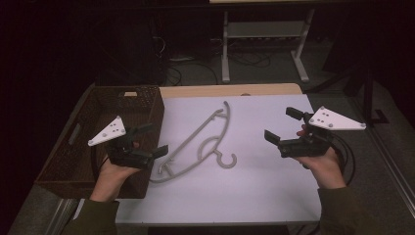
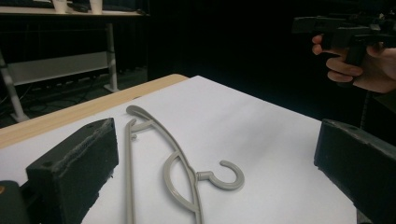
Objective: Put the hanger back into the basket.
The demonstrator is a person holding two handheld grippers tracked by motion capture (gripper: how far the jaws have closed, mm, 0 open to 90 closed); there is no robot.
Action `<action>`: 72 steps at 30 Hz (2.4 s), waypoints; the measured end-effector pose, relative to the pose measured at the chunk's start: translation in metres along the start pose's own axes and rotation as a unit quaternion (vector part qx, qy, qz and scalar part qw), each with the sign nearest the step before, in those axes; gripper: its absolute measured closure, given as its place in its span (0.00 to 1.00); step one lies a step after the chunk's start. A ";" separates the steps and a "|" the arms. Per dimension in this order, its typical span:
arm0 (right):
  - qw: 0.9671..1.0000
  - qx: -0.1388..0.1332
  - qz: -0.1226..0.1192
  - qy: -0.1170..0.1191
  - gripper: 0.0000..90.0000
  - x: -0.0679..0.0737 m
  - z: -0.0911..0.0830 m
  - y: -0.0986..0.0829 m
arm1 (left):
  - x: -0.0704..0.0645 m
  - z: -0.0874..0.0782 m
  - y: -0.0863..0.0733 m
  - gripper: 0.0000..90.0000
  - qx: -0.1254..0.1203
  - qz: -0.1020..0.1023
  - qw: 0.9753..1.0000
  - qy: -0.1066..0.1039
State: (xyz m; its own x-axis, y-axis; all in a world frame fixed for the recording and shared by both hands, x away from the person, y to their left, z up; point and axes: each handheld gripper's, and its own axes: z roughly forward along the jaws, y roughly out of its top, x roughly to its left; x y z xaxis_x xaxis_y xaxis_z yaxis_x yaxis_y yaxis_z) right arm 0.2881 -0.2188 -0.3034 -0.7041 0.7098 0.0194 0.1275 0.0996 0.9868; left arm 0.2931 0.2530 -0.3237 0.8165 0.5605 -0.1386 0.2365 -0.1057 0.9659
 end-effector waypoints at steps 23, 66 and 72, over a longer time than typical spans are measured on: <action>0.998 0.058 0.011 -0.004 0.00 -0.001 0.011 -0.013 | -0.019 0.050 0.017 0.00 0.059 0.024 0.998 -0.021; 0.996 0.088 0.008 -0.006 0.00 -0.004 0.016 -0.028 | 0.004 0.170 -0.049 0.90 0.214 0.022 0.977 0.010; 0.996 0.087 0.009 -0.005 0.00 -0.004 0.016 -0.028 | 0.015 0.190 -0.057 1.00 0.248 0.021 0.968 0.030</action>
State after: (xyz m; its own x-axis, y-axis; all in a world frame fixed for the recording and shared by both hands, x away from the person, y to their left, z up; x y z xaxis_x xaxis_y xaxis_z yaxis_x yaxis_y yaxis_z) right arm 0.2984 -0.2137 -0.3333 -0.6942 0.7189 0.0344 0.2596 0.2055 0.9436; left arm 0.3921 0.1113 -0.4220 0.8026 0.5921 -0.0733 0.4390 -0.5029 0.7446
